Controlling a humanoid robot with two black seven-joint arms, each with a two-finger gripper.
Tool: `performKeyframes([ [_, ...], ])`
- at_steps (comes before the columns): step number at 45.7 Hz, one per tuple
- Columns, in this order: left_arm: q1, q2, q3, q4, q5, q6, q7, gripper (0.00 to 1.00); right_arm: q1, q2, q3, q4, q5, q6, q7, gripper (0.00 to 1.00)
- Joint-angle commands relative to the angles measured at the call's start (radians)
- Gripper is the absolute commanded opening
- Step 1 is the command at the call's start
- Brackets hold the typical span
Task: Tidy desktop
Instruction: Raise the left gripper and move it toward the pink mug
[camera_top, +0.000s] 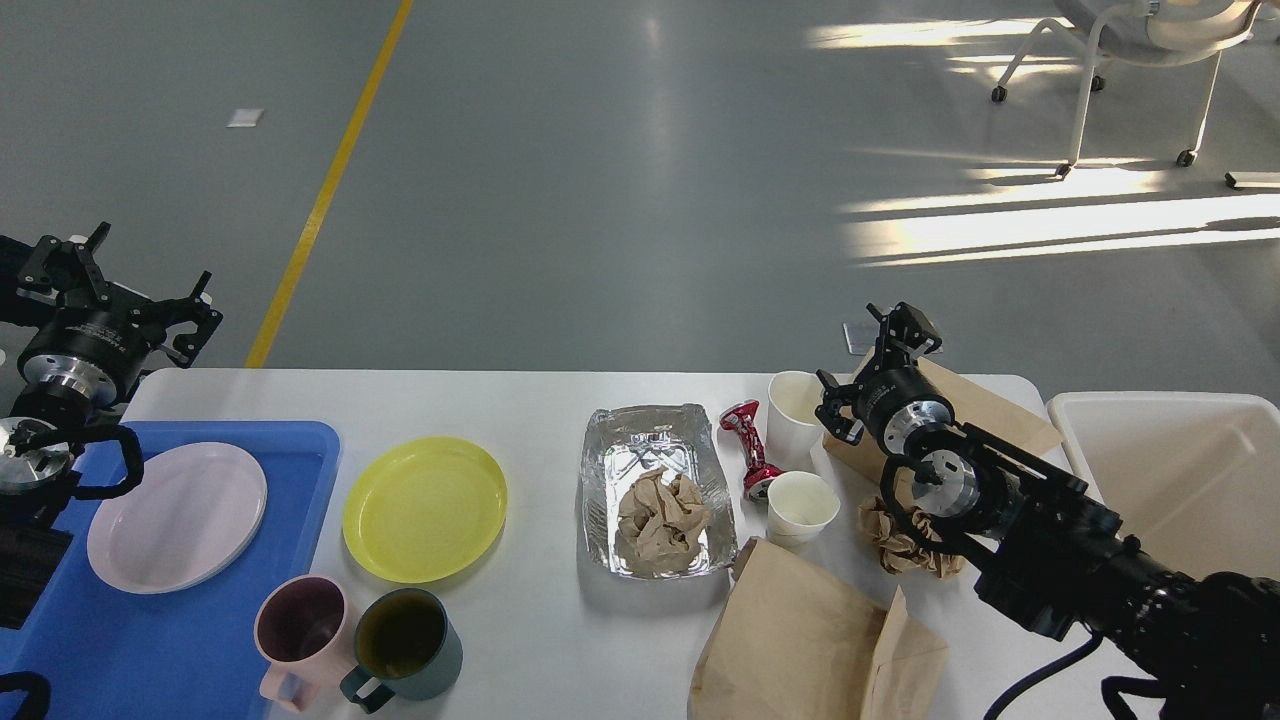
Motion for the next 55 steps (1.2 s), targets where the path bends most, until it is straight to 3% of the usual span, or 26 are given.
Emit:
performKeyframes([
  [1, 0.0, -0.001, -0.002, 0.0, 0.0, 0.0, -0.004, 0.96, 0.0, 0.0, 0.0, 0.0, 0.0, 0.0, 0.0, 1.0],
  [44, -0.006, -0.004, 0.026, -0.005, -0.002, -0.023, 0.013, 0.96, 0.0, 0.0, 0.0, 0.0, 0.0, 0.0, 0.0, 1.0],
  [48, -0.008, 0.046, 0.084, -0.005, 0.003, -0.063, 0.013, 0.96, 0.0, 0.0, 0.0, 0.0, 0.0, 0.0, 0.0, 1.0],
  [55, -0.093, 0.166, 0.441, -0.005, 0.009, -0.14, 0.014, 0.96, -0.001, 0.0, 0.0, 0.0, 0.0, 0.001, 0.0, 1.0],
])
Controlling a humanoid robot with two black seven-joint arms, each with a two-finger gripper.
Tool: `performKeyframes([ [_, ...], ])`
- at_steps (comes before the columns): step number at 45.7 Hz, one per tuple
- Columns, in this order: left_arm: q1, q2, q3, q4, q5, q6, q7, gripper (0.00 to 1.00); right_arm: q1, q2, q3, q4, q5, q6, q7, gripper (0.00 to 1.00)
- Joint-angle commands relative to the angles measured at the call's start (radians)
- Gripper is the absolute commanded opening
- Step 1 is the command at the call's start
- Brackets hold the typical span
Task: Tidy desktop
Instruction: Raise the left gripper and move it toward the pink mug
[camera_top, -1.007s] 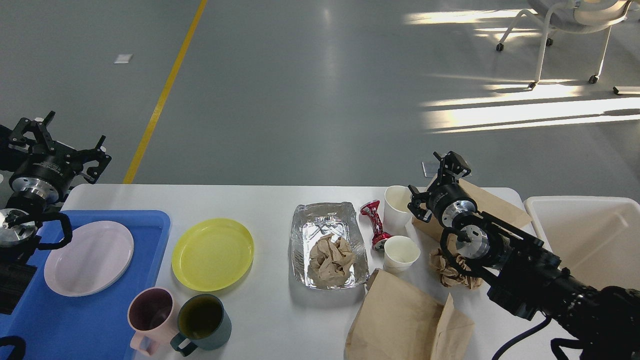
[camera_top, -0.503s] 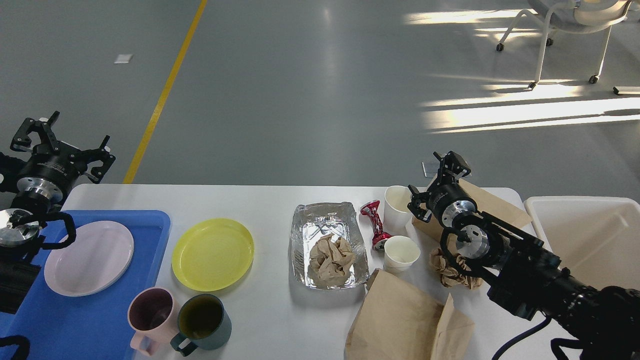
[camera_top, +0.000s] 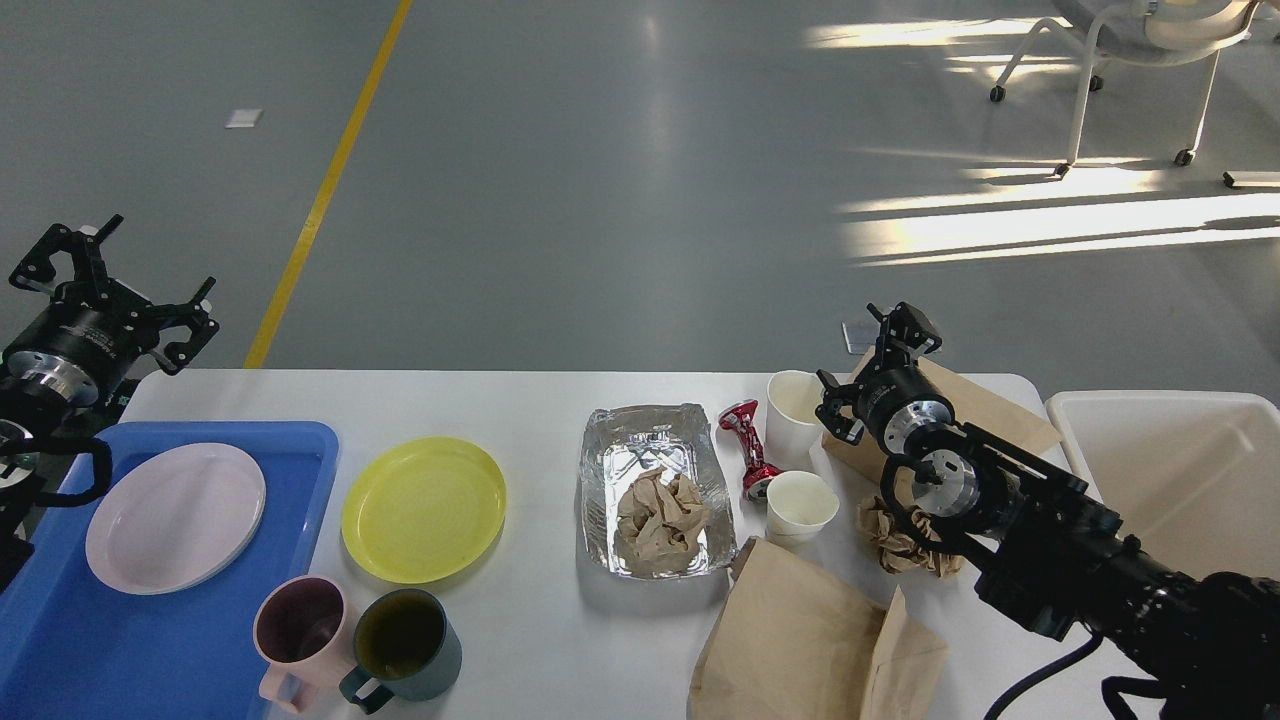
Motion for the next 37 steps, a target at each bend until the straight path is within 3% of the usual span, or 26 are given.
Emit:
performKeyframes([
  [1, -0.084, 0.083, 0.295, 0.0, 0.002, -0.045, 0.002, 0.96, 0.0, 0.0, 0.0, 0.0, 0.0, 0.001, 0.0, 1.0],
  [15, -0.325, 0.168, 0.984, -0.003, 0.007, -0.091, 0.009, 0.96, 0.0, 0.0, 0.0, 0.0, 0.0, 0.0, 0.0, 1.0],
  [25, -0.495, 0.171, 1.39, -0.01, 0.009, -0.212, 0.127, 0.96, 0.0, 0.0, 0.0, 0.0, 0.0, 0.0, 0.0, 1.0],
  [30, -0.558, 0.162, 1.505, -0.01, 0.009, -0.212, 0.172, 0.96, 0.0, 0.0, 0.0, 0.0, 0.0, 0.0, 0.0, 1.0],
  [37, -0.642, 0.162, 1.533, -0.009, 0.009, -0.217, 0.175, 0.96, 0.0, 0.0, 0.0, 0.0, 0.0, 0.0, 0.0, 1.0],
])
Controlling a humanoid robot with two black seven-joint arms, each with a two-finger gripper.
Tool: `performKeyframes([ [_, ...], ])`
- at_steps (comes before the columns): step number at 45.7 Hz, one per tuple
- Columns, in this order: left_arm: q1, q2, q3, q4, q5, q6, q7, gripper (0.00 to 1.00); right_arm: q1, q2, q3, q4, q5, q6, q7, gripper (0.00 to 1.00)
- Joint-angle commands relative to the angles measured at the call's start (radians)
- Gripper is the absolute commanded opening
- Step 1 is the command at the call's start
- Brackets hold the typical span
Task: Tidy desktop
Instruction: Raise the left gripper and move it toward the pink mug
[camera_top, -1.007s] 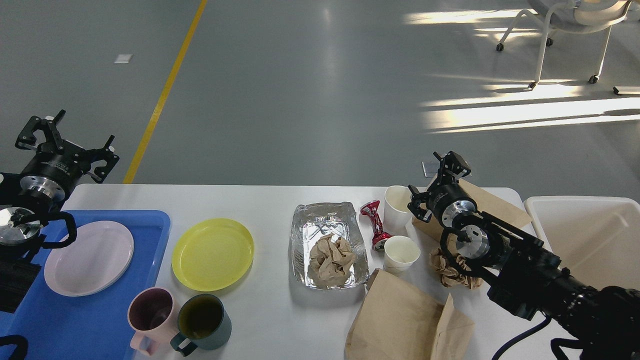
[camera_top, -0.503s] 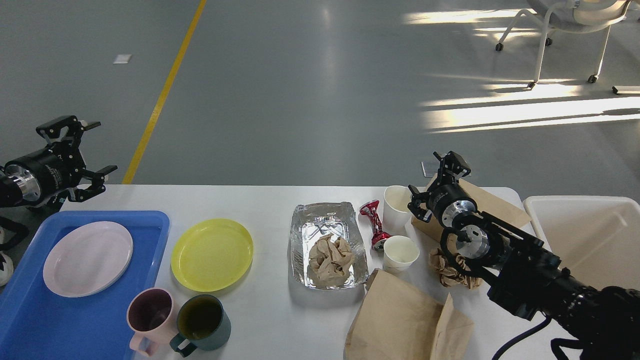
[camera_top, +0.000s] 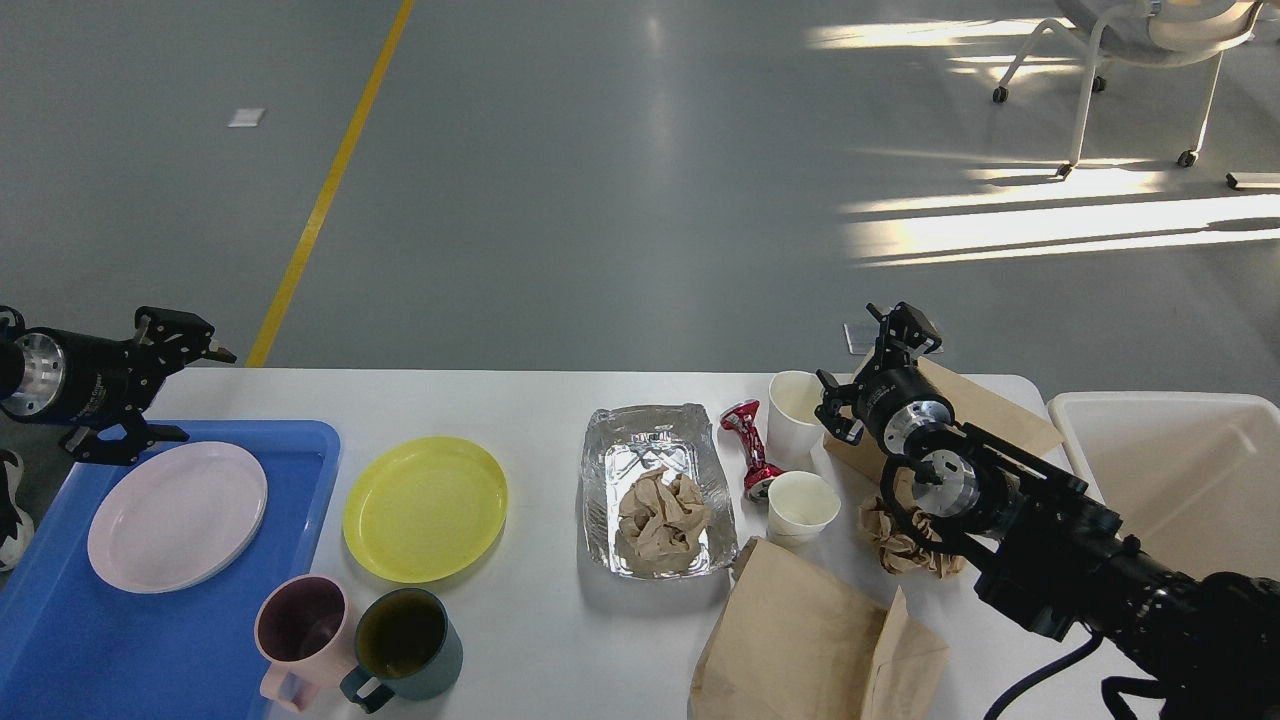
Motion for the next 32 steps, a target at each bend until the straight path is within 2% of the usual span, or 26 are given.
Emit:
performKeyframes([
  [1, -0.065, -0.001, 0.027, 0.0, 0.0, -0.01, 0.005, 0.96, 0.0, 0.0, 0.0, 0.0, 0.0, -0.001, 0.0, 1.0],
  [7, -0.088, -0.004, 0.085, -0.005, 0.017, -0.047, 0.005, 0.96, 0.0, 0.0, 0.0, 0.0, 0.0, -0.001, 0.0, 1.0],
  [13, -0.16, -0.013, 0.175, -0.008, 0.018, -0.101, 0.002, 0.96, 0.0, 0.0, 0.0, 0.0, 0.0, 0.001, 0.0, 1.0],
  [21, -0.188, -0.036, 0.359, -0.01, 0.017, -0.234, 0.003, 0.96, 0.0, 0.0, 0.0, 0.0, 0.0, -0.001, 0.0, 1.0],
  [32, -0.225, -0.139, 0.499, -0.01, 0.032, -0.234, 0.005, 0.96, 0.0, 0.0, 0.0, 0.0, 0.0, -0.001, 0.0, 1.0],
])
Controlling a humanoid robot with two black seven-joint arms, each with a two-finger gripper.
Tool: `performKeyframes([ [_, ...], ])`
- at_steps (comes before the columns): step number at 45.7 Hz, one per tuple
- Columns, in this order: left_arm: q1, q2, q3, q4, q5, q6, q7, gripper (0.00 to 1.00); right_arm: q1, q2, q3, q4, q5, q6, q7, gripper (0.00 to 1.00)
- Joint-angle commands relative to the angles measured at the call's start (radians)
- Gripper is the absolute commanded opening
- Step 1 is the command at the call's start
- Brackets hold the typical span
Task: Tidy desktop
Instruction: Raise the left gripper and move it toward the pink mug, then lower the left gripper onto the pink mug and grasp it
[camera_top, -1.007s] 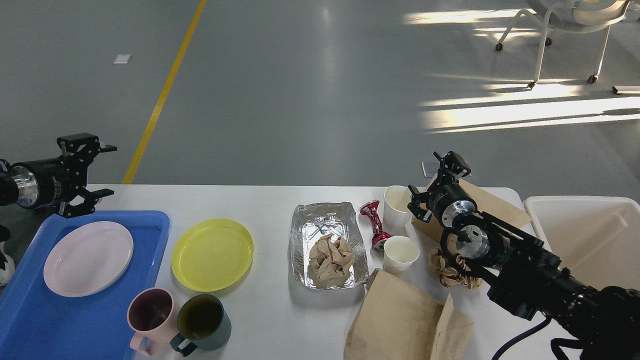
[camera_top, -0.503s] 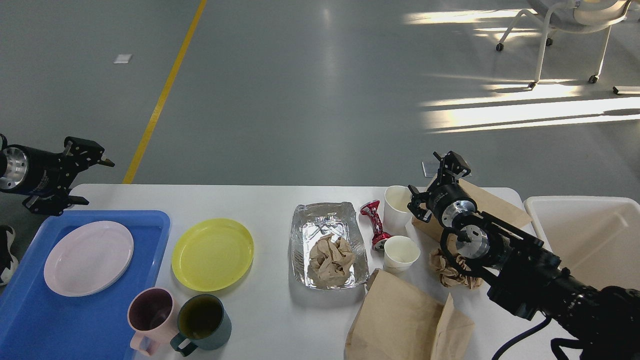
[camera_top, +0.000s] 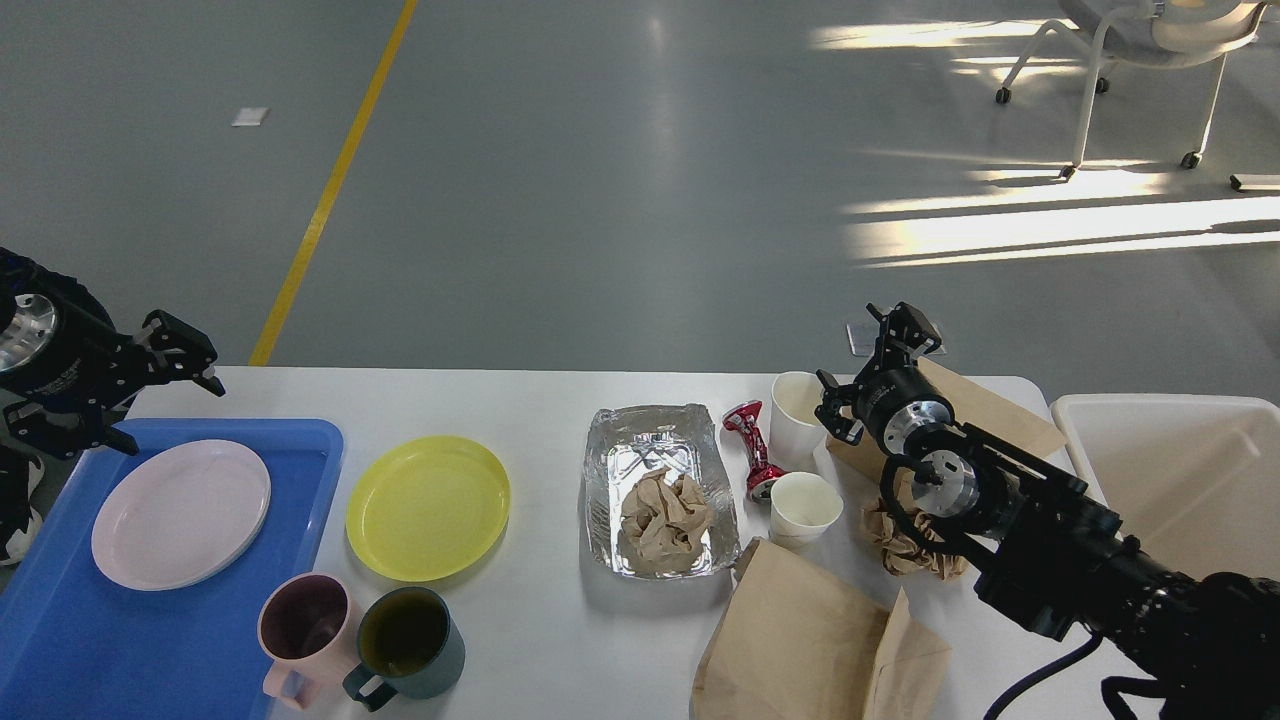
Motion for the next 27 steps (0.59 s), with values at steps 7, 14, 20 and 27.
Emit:
performKeyframes([
  [7, -0.058, -0.116, 0.136, -0.004, 0.082, -0.001, 0.011, 0.96, -0.001, 0.0, 0.0, 0.0, 0.0, 0.001, 0.0, 1.0],
  [14, -0.06, -0.201, 0.188, -0.05, 0.102, -0.001, 0.016, 0.96, 0.0, 0.0, 0.0, 0.0, 0.0, 0.001, 0.0, 1.0],
  [20, -0.052, -0.284, 0.279, -0.073, 0.107, -0.001, 0.017, 0.96, 0.0, 0.0, 0.0, 0.0, 0.0, -0.001, 0.0, 1.0],
  [27, -0.022, -0.31, 0.336, -0.073, 0.108, -0.001, 0.017, 0.96, 0.0, 0.0, 0.0, 0.0, 0.0, -0.001, 0.0, 1.0],
])
